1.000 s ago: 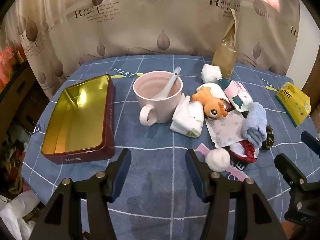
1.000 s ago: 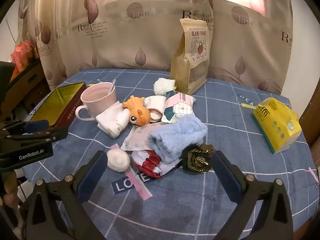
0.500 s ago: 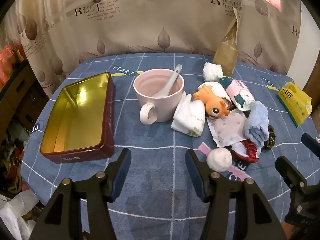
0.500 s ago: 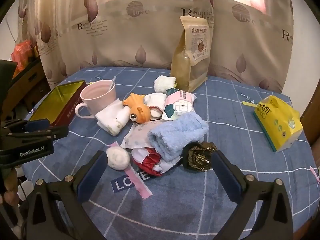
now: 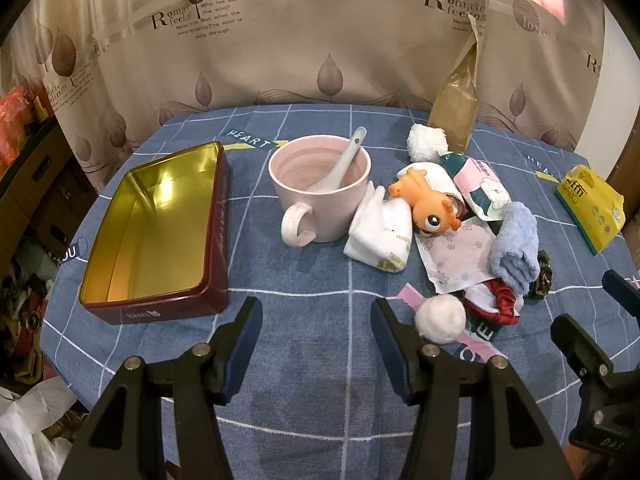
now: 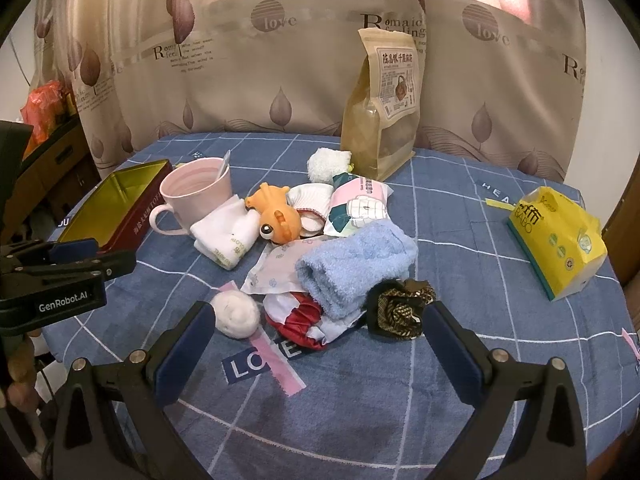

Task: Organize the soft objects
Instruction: 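Move both tools toward the pile of soft items, then grasp the white cotton ball with the left tool while the right tool grasps the dark patterned cloth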

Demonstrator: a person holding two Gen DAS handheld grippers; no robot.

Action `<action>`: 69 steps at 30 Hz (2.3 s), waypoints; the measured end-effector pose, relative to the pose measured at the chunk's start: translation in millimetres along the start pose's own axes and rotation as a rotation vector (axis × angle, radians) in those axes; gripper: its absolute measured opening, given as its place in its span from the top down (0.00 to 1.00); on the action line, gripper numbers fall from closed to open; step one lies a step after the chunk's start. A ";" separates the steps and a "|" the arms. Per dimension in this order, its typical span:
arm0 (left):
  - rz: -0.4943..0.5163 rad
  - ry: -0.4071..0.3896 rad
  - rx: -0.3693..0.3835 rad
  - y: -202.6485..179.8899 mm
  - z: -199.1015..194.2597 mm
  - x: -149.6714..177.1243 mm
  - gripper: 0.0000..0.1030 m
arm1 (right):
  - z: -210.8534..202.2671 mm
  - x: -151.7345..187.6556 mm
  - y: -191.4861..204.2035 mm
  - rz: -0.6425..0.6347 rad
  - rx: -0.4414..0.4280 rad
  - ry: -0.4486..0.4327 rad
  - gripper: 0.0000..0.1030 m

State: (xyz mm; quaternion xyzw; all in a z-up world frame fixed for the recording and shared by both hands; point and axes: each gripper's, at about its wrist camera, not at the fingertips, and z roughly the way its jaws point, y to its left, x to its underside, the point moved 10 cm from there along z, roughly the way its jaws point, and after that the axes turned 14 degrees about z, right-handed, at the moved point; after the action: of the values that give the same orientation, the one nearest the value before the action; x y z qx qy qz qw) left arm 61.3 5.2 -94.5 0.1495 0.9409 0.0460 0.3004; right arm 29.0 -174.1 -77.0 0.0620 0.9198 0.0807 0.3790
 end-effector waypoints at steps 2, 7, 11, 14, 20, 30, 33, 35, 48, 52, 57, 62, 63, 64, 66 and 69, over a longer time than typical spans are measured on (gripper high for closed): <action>0.000 0.000 -0.001 0.1 0.1 0.4 0.44 | -0.2 -0.5 0.0 0.000 -0.002 0.000 0.00; -0.001 0.000 -0.002 0.2 0.2 -0.1 0.44 | 0.5 1.8 -0.6 0.001 -0.002 0.002 0.00; 0.000 0.002 -0.001 0.0 0.3 0.1 0.44 | 0.8 2.9 -0.4 0.002 -0.003 0.004 0.00; 0.000 0.000 -0.001 -0.1 0.1 -0.1 0.44 | 0.7 3.0 -0.2 0.002 -0.004 0.004 0.00; 0.000 0.001 0.000 -0.1 0.1 0.6 0.44 | 0.7 2.4 -0.1 0.003 -0.005 0.005 0.00; 0.003 0.004 0.003 -2.9 0.7 1.5 0.44 | 0.7 2.6 -0.6 0.005 -0.004 0.006 0.00; 0.006 0.006 0.004 -4.7 1.4 1.2 0.44 | 0.9 2.6 -0.4 0.003 -0.003 0.006 0.00; 0.007 0.007 0.004 -5.3 2.4 0.3 0.44 | 1.0 2.1 -0.7 0.002 -0.005 0.005 0.00; 0.009 0.011 0.004 -6.0 4.5 -0.9 0.44 | 3.3 6.9 -4.1 0.004 0.006 0.019 0.00; 0.010 0.011 0.006 -6.4 4.5 -0.9 0.44 | 5.9 3.1 -11.8 -0.002 0.019 0.027 0.01; 0.020 0.015 0.018 -9.7 7.4 -0.2 0.44 | 11.1 5.2 -26.1 -0.006 0.041 0.042 0.01; 0.045 0.022 0.041 -19.1 13.2 0.7 0.44 | 25.1 13.3 -44.7 -0.025 0.067 0.089 0.12; 0.050 0.023 0.046 -21.1 14.3 0.6 0.44 | 28.0 13.9 -49.2 -0.026 0.075 0.098 0.15; 0.057 0.025 0.052 -24.0 15.9 0.5 0.44 | 31.6 15.1 -53.9 -0.024 0.079 0.107 0.18; 0.068 0.030 0.058 -27.7 18.2 1.0 0.44 | 39.4 17.1 -65.0 -0.010 0.088 0.127 0.27; 0.084 0.041 0.064 -32.6 23.2 1.4 0.44 | 48.9 19.1 -76.8 0.013 0.094 0.146 0.31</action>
State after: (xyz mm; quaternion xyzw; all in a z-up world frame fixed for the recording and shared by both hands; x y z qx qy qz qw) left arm 65.5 -25.5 -120.0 0.1973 0.9407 0.0312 0.2740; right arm 46.1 -241.0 -139.3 0.0796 0.9474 0.0441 0.3069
